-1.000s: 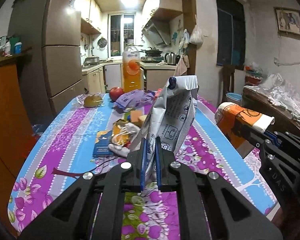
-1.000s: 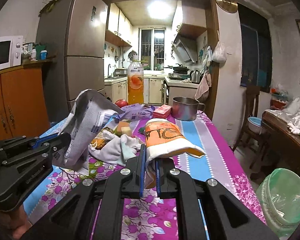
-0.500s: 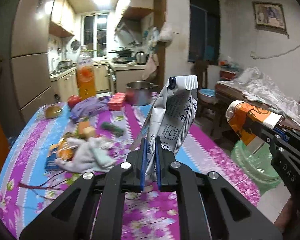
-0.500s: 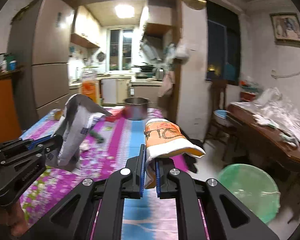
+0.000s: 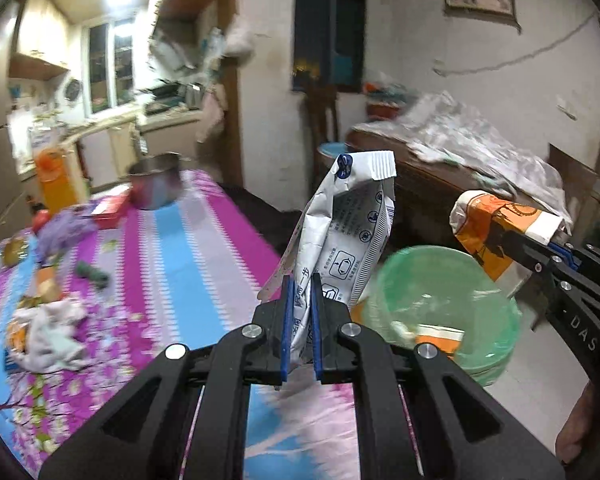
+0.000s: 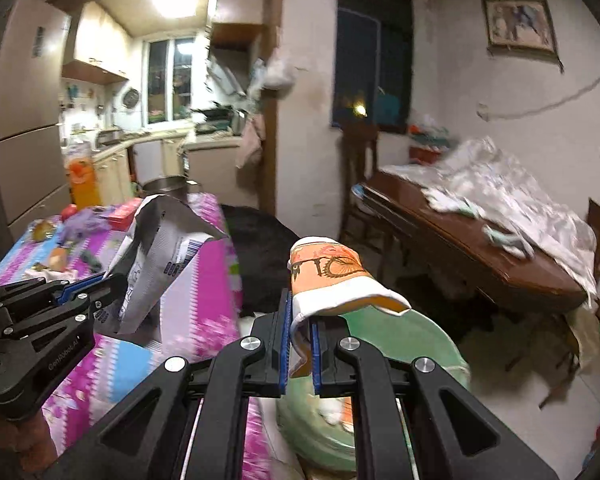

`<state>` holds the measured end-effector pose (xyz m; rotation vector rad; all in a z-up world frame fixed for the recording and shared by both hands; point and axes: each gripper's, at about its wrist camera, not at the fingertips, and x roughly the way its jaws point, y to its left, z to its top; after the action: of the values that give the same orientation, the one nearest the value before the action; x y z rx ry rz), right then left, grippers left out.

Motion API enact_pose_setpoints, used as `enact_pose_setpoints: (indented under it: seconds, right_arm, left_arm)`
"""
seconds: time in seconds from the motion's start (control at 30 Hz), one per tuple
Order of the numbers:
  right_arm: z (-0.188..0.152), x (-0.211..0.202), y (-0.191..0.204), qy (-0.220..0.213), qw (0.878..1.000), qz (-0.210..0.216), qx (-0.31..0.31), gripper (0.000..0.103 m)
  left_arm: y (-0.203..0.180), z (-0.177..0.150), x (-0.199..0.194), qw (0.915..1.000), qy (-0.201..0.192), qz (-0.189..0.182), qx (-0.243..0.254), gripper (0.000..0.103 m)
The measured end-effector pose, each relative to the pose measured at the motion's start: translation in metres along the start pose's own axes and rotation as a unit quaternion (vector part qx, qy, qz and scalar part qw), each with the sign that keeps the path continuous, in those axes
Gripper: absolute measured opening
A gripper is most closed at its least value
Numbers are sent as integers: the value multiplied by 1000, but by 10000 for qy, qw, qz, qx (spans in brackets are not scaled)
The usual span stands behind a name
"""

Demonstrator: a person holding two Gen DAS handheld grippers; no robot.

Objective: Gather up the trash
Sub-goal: 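Carry the wrapper and paper cup in both grippers over the green basin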

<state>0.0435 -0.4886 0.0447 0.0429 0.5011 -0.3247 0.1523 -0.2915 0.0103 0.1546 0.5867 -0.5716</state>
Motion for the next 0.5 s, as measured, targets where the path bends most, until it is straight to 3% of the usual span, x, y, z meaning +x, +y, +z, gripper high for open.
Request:
enact_pose_setpoints:
  seconds: [0.17, 0.3, 0.5]
  right_arm:
    - [-5, 23, -60, 575, 9979, -193, 231, 9]
    - [-8, 60, -99, 1296, 9906, -31, 437, 9]
    - [-27, 113, -138, 2259, 9715, 173, 702, 9]
  left_arm:
    - [-43, 8, 43, 9973, 557, -407, 240, 7]
    - [-75, 13, 77, 9908, 1102, -650, 450, 7]
    - [-105, 10, 134, 9765, 1942, -595, 723, 7]
